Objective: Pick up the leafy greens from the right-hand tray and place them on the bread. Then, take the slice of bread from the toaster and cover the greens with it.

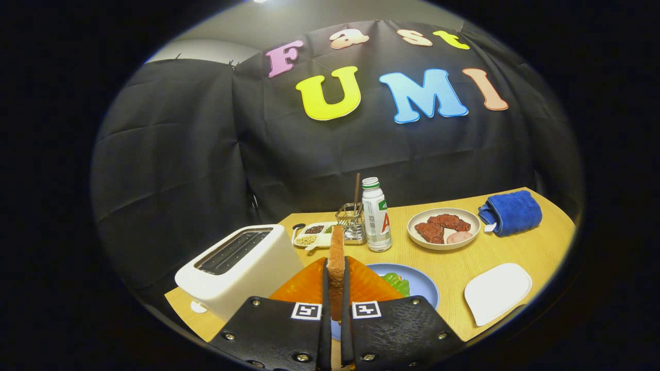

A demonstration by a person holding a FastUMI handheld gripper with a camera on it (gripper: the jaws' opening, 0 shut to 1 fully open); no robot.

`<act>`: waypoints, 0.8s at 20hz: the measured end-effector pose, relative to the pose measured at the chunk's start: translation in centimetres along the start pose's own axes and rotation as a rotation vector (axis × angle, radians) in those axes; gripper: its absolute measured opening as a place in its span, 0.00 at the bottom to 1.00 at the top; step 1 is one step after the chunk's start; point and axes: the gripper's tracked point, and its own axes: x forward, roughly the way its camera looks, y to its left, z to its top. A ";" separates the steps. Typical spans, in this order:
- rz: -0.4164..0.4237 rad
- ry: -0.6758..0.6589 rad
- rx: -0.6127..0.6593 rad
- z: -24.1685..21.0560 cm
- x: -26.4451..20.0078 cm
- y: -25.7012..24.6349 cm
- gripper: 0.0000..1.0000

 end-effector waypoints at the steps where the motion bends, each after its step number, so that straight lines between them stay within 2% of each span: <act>1: 0.000 0.004 0.008 -0.3 0.3 0.0 0.07; 5: 0.027 0.007 0.027 -1.4 1.1 0.9 0.07; 12: -0.010 0.048 0.012 -3.7 1.8 -0.5 0.07; 16: -0.014 0.044 0.022 -3.8 1.8 -1.5 0.14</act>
